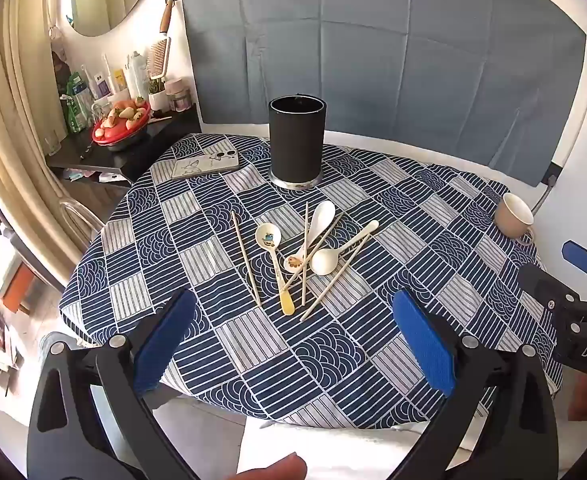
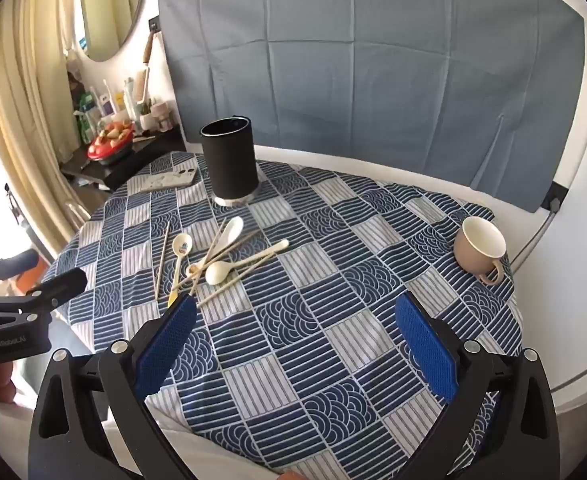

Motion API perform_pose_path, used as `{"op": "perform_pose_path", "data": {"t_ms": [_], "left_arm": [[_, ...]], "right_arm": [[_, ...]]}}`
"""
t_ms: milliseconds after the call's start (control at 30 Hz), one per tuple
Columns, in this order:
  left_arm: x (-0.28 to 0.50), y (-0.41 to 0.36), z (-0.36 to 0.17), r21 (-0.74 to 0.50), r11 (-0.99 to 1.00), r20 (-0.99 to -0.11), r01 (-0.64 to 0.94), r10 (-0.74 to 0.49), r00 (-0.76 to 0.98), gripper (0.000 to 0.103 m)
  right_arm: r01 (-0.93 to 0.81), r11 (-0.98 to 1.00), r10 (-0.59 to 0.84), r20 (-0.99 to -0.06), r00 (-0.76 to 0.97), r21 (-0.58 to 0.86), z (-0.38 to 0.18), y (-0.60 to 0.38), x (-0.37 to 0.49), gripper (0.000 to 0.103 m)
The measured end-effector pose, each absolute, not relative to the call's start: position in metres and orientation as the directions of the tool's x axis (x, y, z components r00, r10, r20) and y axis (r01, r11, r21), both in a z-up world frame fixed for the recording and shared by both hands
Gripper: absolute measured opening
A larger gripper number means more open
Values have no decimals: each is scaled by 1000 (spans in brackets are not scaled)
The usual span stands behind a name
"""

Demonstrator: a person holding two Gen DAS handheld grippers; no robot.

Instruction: Organize utensils

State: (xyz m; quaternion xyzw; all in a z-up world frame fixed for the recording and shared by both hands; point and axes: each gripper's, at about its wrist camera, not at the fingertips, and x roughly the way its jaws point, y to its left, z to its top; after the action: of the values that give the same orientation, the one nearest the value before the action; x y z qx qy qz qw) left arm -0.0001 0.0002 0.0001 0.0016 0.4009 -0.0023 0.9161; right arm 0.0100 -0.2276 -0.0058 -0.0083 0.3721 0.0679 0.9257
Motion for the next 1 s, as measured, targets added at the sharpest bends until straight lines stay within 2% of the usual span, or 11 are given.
{"op": "perform_pose_path", "data": {"t_ms": [1000], "left_arm": [[-2, -4, 4, 19, 1000, -727, -2, 15, 687, 97]], "right_arm": [[-133, 991, 121, -686, 718, 36, -5, -231, 6, 95]]}}
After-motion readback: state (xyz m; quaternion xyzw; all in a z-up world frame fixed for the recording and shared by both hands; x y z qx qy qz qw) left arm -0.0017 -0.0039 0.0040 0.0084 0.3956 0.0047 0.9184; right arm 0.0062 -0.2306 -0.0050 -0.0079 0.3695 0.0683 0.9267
